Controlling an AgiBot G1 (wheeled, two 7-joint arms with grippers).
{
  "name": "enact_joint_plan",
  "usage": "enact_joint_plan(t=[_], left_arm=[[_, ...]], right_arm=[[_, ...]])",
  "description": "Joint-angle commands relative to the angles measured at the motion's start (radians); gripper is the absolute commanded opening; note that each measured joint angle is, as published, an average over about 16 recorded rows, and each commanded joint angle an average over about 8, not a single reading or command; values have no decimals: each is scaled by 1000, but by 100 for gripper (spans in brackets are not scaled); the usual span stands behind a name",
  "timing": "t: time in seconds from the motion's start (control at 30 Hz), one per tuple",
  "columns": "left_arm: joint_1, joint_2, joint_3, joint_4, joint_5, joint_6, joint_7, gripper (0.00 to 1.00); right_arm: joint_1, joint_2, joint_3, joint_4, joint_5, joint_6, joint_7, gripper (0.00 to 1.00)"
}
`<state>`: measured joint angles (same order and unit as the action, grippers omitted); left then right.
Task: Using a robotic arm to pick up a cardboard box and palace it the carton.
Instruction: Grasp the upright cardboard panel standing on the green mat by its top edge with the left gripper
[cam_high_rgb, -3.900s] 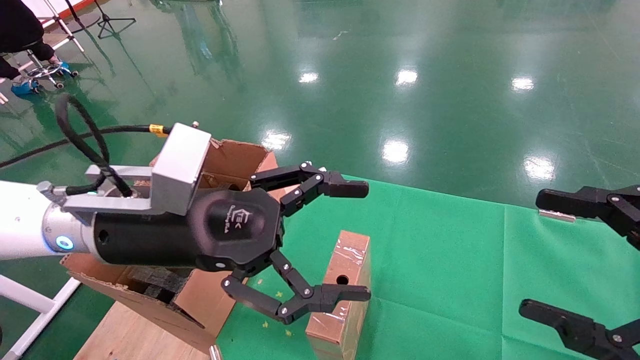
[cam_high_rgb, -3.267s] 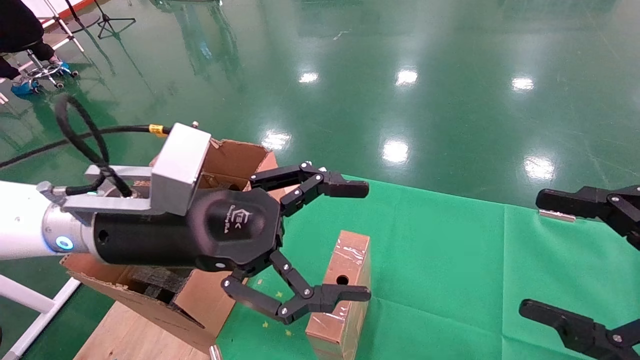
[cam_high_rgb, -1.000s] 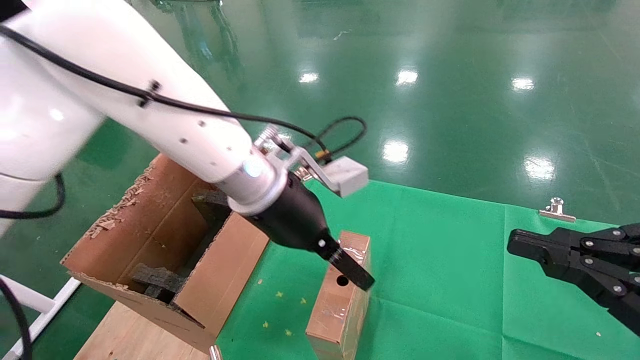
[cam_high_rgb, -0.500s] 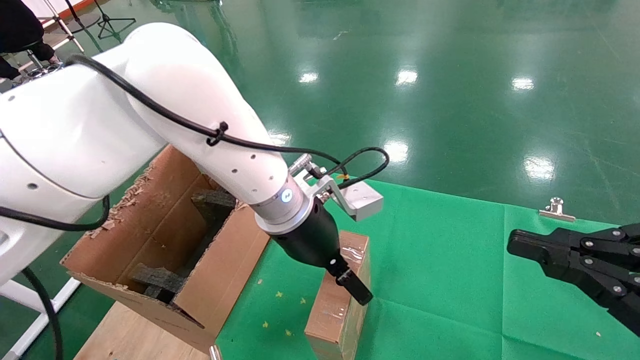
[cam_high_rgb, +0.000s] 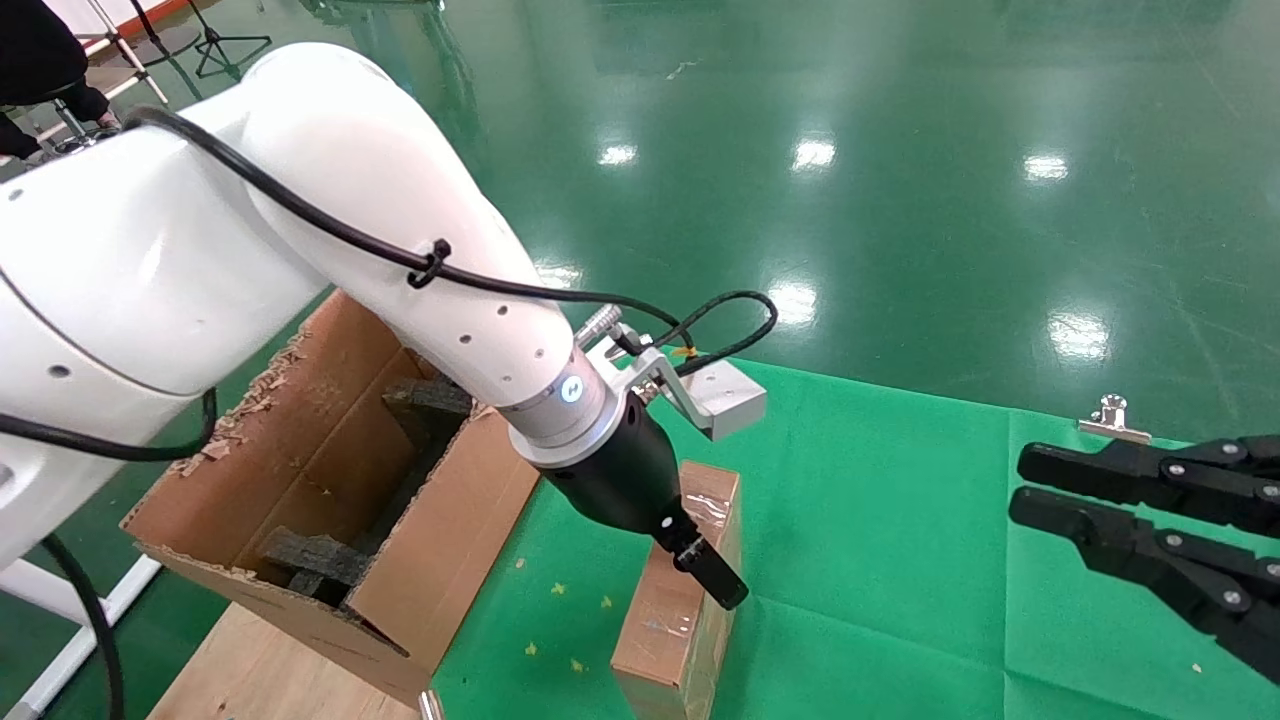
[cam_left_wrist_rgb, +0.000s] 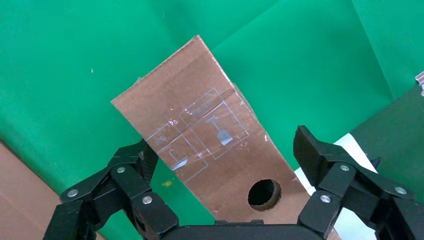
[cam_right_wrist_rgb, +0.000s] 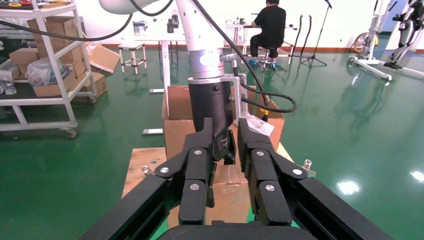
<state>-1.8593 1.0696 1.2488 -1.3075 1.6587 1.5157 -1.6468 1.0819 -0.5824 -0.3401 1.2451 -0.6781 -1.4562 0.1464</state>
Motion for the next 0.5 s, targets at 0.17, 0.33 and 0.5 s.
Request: enact_joint_plan(t=[0.17,0.33,0.5], left_arm=[[0,-1,-2,0,-3,0,-2,0],[0,-1,-4,0,-4,0,-2,0],[0,-2,-5,0,-5,0,-3,0]], right_arm=[[0,0,0,0,0,0,0,100],[0,0,0,0,0,0,0,100],[0,0,0,0,0,0,0,100]])
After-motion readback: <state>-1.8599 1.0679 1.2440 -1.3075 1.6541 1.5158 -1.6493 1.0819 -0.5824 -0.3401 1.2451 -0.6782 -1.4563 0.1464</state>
